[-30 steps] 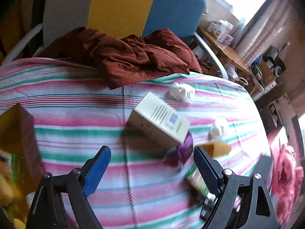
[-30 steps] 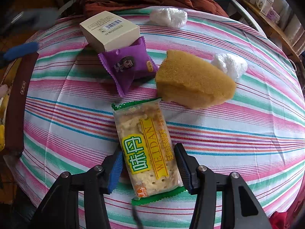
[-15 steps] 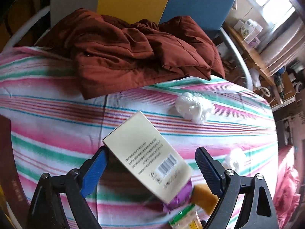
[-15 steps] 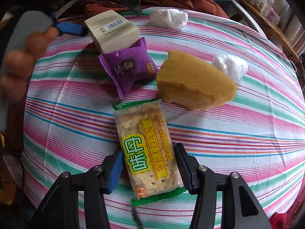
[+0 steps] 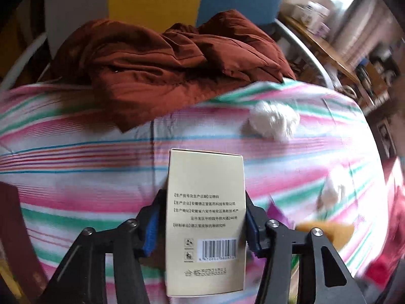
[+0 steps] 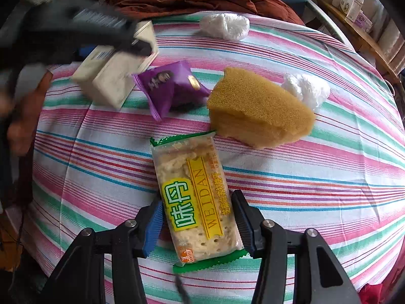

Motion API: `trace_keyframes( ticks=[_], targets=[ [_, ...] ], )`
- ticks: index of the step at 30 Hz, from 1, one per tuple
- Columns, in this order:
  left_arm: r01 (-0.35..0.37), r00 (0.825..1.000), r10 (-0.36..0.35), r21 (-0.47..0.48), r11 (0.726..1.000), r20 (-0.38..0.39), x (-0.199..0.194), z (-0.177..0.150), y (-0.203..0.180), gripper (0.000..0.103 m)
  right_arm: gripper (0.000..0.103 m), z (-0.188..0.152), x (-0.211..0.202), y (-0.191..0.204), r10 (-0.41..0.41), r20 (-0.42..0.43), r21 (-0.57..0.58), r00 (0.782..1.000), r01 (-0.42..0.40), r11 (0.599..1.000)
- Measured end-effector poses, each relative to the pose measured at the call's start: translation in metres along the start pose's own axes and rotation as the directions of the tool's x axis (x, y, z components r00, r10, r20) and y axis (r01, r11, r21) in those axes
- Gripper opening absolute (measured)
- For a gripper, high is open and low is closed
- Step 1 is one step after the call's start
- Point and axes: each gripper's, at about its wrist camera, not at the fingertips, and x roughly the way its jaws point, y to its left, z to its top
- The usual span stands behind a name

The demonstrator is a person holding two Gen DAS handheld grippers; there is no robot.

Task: Organize objects
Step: 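Carry the box and cracker pack to the gold tray and release both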

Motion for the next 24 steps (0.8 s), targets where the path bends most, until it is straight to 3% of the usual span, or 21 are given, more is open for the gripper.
trace_keyframes(
  ticks=[10,14,24],
  targets=[
    [-0.035,0.995,0.019,0.169,0.985,0.098,-0.055,-0.089,-0.006,0.05,0.052,-0.001,-0.008,0.009,0.066,0.012,-0.05,0.998,-0.065,0.997],
    [-0.064,0.979,0.019,0.218,0.974,0.202,-0.094,-0.116,-0.005,0.05,0.052,0.001,-0.009,0.011,0.068,0.014,-0.05,0.998,-0.067,0.996],
    [-0.112,0.931,0.038,0.185,0.976,0.363,-0.165,-0.146,0.023,0.051,0.051,0.004,-0.012,0.02,0.048,0.015,-0.09,0.999,-0.047,0.995]
  ],
)
